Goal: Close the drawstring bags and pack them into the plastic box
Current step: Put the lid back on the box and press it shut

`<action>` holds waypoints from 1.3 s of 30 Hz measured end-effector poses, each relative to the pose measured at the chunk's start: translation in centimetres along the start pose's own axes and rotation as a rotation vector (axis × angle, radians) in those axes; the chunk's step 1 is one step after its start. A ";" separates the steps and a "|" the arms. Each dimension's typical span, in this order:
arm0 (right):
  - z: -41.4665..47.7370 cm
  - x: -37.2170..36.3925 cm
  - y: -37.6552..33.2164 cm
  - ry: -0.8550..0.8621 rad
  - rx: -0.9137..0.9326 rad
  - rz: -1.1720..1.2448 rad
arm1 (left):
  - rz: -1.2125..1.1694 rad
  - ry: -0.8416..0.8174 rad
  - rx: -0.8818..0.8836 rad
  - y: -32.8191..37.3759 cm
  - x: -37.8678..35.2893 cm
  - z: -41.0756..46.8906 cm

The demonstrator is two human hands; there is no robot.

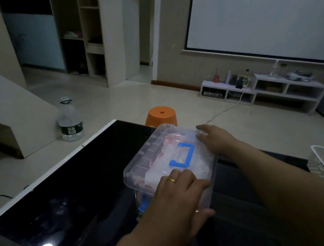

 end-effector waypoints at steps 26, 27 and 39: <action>-6.0 0.2 -0.4 -0.100 -0.077 -0.223 | -0.180 0.023 0.654 -13.2 4.9 -2.4; -5.5 -0.2 -0.2 -0.048 -0.082 -0.153 | -0.202 0.063 0.673 -13.9 5.2 -2.2; -5.8 -2.5 2.0 -0.118 -0.326 0.480 | -1.240 0.252 1.213 -19.1 1.2 -7.4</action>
Point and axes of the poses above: each hand's wrist, its own z-axis towards the middle knuckle, its own x-axis out of the back of the hand, y = z × x, the point moved 7 cm from there along z, towards the middle knuckle, and after that the axes turned 9 degrees about -y, right-handed, at the moved point
